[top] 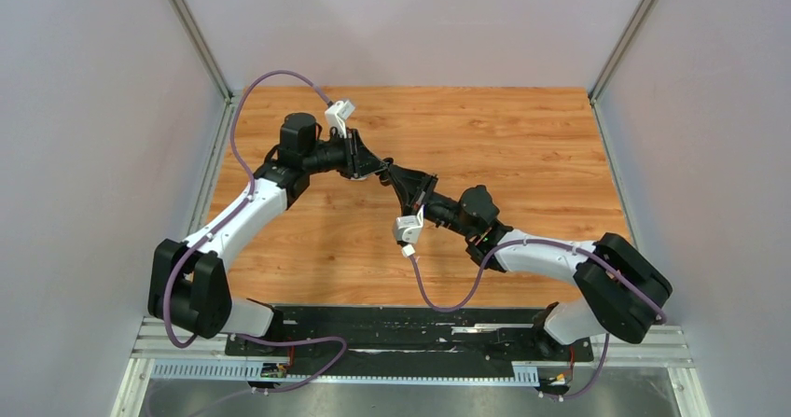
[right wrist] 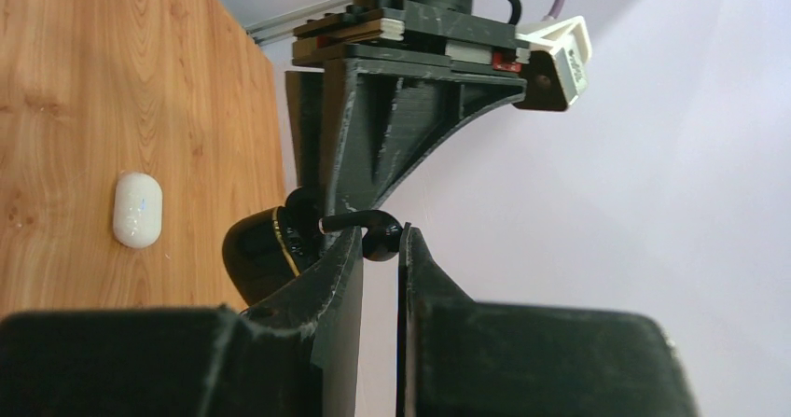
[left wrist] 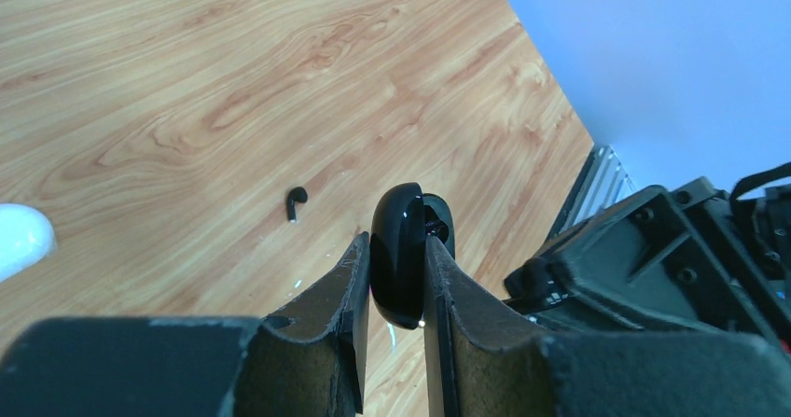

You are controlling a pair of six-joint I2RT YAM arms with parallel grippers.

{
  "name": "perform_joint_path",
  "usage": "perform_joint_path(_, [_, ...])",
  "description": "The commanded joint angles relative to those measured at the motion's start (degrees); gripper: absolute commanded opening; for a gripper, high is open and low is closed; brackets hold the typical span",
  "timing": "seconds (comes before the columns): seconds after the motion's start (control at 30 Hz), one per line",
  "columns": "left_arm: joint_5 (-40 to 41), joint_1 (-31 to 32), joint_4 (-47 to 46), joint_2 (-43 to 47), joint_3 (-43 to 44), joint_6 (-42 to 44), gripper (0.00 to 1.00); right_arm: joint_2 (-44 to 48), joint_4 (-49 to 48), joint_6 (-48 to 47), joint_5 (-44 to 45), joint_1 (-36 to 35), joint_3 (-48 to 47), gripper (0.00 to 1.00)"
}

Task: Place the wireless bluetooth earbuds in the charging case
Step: Place the earbud in the charging case.

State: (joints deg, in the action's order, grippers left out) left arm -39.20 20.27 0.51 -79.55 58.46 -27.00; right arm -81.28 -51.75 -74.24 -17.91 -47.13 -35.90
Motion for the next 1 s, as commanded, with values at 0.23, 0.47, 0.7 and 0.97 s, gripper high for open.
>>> perform_joint_path(0.23, [-5.7,0.2,-4.4,2.5,-0.3,-0.3,0.0,-2.4,-5.6,-5.3,-3.4,-0.3,0.1,0.0])
perform_joint_path(0.47, [-6.3,0.2,-4.5,2.5,-0.5,0.1,0.0,-3.3,-5.1,-7.5,-3.4,-0.2,-0.3,0.0])
perform_joint_path(0.7, [-6.4,0.3,-4.7,2.2,-0.4,0.1,0.0,-3.2,-3.6,-9.4,-3.5,0.3,-0.4,0.0])
perform_joint_path(0.97, [-6.4,0.2,-5.1,2.1,-0.4,-0.1,0.0,-2.4,-0.5,-10.8,-3.5,0.5,-0.4,0.0])
